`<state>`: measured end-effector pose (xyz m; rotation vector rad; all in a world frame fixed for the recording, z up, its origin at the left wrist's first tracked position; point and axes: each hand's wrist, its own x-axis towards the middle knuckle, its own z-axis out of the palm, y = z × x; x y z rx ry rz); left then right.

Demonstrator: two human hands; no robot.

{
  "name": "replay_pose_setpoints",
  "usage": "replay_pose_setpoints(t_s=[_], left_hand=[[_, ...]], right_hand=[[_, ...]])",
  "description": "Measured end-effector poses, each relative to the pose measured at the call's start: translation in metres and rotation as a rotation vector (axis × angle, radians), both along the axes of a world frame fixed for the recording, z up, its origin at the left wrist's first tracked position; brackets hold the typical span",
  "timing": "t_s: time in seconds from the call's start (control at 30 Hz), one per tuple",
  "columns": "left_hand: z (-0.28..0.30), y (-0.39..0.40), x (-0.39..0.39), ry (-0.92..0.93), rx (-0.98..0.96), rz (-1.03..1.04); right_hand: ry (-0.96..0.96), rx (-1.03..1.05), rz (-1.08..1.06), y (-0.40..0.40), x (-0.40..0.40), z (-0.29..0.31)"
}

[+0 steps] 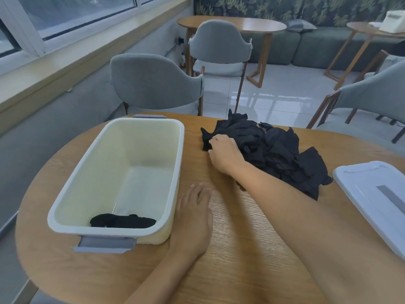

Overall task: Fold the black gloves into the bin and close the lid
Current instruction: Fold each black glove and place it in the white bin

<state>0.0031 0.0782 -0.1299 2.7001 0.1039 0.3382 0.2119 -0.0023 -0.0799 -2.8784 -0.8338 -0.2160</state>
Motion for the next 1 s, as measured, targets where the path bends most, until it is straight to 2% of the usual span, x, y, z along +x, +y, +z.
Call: replay_pose_setpoints(t_s=[0.1, 0.2, 0.33, 0.47, 0.57, 0.7, 0.8, 0.87, 0.93, 1.0], left_hand=[[0.000, 0.000, 0.000, 0.011, 0.004, -0.004], [0.001, 0.001, 0.000, 0.030, -0.001, -0.015], [0.003, 0.001, -0.002, 0.038, -0.001, -0.008], [0.006, 0.000, -0.003, 0.038, -0.004, -0.004], [0.010, -0.001, -0.005, 0.036, -0.003, 0.004], [0.012, -0.002, -0.006, 0.030, -0.018, 0.000], [0.009, -0.001, -0.006, 0.036, -0.021, 0.001], [0.007, -0.001, -0.005, 0.036, -0.020, 0.000], [0.008, -0.001, -0.005, 0.033, -0.024, 0.005], [0.009, -0.002, -0.004, 0.028, -0.023, 0.010]], right_hand=[[-0.115, 0.258, -0.026, -0.009, 0.006, 0.012], [-0.103, 0.584, -0.150, -0.021, 0.009, 0.035], [0.030, 0.872, -0.328, -0.043, 0.012, 0.073], [0.202, 1.050, -0.486, -0.071, 0.018, 0.103], [0.279, 1.159, -0.520, -0.093, 0.007, 0.130], [0.211, 1.123, -0.438, -0.117, -0.025, 0.152], [0.156, 0.973, -0.310, -0.130, -0.061, 0.145], [0.261, 0.840, -0.203, -0.140, -0.094, 0.118], [0.440, 0.624, -0.134, -0.152, -0.127, 0.078], [0.514, 0.393, -0.133, -0.163, -0.156, 0.039]])
